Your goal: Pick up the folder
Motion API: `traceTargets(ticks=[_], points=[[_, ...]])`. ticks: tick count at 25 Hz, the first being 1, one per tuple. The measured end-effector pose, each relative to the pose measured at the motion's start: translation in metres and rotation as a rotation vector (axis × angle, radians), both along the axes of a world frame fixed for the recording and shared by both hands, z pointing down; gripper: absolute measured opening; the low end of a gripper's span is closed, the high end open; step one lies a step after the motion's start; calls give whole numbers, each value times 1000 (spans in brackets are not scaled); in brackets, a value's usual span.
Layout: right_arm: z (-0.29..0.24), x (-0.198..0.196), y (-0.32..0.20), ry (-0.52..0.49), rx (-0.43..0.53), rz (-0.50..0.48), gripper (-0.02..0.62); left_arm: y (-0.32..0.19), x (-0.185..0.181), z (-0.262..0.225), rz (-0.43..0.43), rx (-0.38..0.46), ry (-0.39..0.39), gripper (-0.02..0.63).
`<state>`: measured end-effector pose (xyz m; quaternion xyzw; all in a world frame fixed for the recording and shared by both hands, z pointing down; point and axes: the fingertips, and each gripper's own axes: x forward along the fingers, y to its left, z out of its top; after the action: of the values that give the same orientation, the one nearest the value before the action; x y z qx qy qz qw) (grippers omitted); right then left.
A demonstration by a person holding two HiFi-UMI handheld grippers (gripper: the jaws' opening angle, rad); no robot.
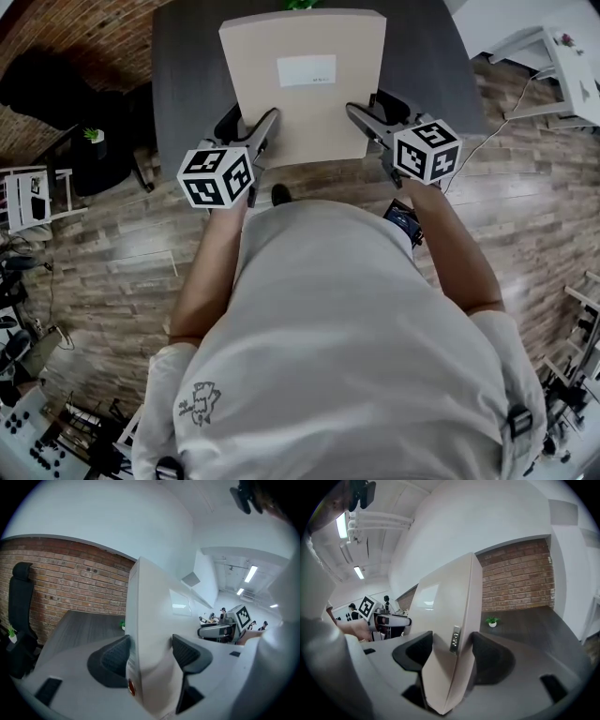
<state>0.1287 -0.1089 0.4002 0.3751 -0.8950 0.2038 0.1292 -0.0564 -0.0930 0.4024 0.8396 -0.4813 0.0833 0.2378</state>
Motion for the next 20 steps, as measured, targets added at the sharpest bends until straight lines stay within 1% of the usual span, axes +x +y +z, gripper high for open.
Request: traceTargets(ticks=[7, 12, 20], points=[[-7, 49, 23, -14, 23, -29, 267, 26, 49, -10, -21, 20, -15, 298], [-7, 82, 48, -27, 22, -38, 265, 51, 82, -12, -27, 24, -23, 296], [-8, 119, 89, -32, 34, -45, 262, 94, 119, -15, -34, 40, -28, 296]])
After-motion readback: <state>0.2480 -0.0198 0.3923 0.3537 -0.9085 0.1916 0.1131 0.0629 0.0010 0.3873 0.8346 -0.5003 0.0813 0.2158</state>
